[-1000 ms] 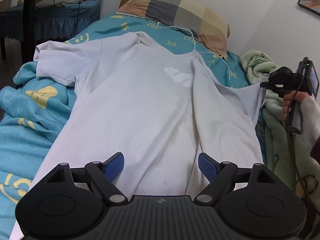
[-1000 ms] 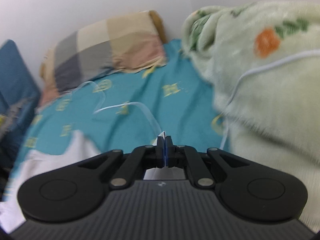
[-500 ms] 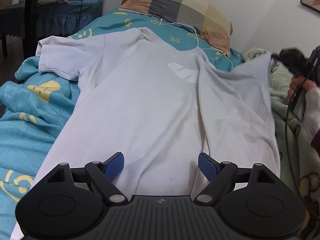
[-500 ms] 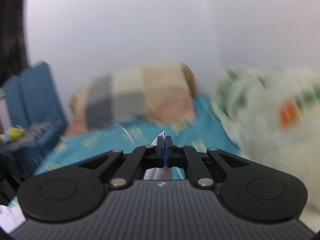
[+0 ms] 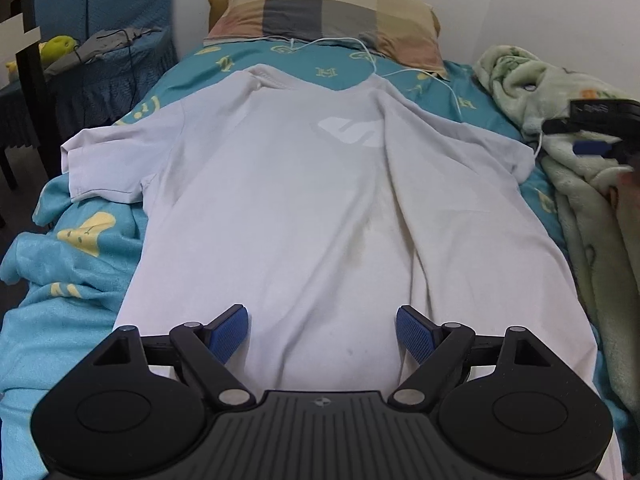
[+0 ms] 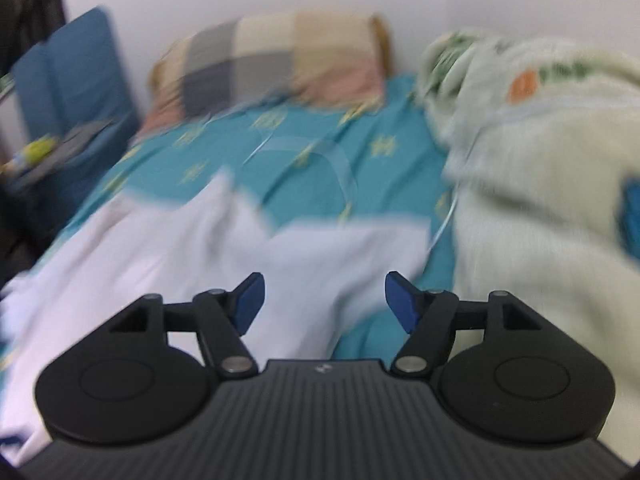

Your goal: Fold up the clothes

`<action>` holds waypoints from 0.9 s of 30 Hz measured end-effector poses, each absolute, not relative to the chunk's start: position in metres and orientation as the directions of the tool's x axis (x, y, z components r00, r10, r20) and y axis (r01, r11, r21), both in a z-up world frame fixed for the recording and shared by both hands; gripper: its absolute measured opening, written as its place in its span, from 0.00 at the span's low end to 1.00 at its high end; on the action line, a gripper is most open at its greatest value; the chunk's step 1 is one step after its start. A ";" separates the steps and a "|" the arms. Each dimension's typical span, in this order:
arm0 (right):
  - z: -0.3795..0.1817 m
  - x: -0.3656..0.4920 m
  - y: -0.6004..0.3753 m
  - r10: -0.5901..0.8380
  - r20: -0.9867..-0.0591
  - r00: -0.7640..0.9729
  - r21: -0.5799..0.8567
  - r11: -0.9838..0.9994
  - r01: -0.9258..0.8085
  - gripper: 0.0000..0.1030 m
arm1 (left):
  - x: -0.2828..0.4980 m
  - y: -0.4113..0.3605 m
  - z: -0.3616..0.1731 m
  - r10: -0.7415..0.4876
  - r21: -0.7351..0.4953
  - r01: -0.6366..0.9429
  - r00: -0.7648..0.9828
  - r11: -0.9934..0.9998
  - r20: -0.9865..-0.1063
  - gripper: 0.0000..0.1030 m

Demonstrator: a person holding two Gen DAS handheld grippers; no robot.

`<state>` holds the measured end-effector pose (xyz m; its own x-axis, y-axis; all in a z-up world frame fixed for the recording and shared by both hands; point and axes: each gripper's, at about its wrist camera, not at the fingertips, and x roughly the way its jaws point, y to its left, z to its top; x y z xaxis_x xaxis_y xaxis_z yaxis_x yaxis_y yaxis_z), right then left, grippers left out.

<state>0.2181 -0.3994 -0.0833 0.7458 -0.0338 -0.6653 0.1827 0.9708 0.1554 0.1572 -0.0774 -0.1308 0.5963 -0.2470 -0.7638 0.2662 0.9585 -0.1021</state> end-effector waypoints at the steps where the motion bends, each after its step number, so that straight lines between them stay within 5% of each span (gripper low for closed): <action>1: -0.080 0.199 -0.390 0.008 -0.695 0.719 0.172 0.973 0.155 0.67 | 0.155 -0.077 -0.128 -0.252 -0.107 0.268 0.596 0.957 -0.762 0.81; 8: -0.128 0.088 -0.331 0.217 -0.945 0.247 0.243 0.967 0.080 0.67 | 0.133 -0.068 -0.103 -0.298 -0.139 0.291 0.626 0.947 -0.720 0.81; 17: -0.146 0.081 -0.295 0.158 -0.982 0.102 0.163 0.986 0.045 0.58 | 0.096 -0.059 -0.091 -0.280 -0.089 0.314 0.639 0.945 -0.716 0.81; 19: -0.147 0.080 -0.286 0.145 -0.985 0.092 0.145 0.989 -0.009 0.41 | 0.093 -0.059 -0.089 -0.251 -0.057 0.304 0.650 0.951 -0.717 0.81; 20: -0.148 0.079 -0.282 0.130 -0.988 0.087 0.129 0.991 -0.024 0.20 | 0.091 -0.058 -0.087 -0.255 -0.063 0.303 0.650 0.951 -0.716 0.81; 24: -0.142 0.072 -0.267 0.062 -0.995 0.082 0.052 0.992 -0.119 0.06 | 0.087 -0.056 -0.083 -0.249 -0.055 0.300 0.659 0.952 -0.709 0.81; 27: -0.130 0.064 -0.265 -0.009 -0.997 0.081 -0.023 0.983 -0.180 0.05 | 0.084 -0.055 -0.082 -0.241 -0.042 0.300 0.667 0.953 -0.705 0.82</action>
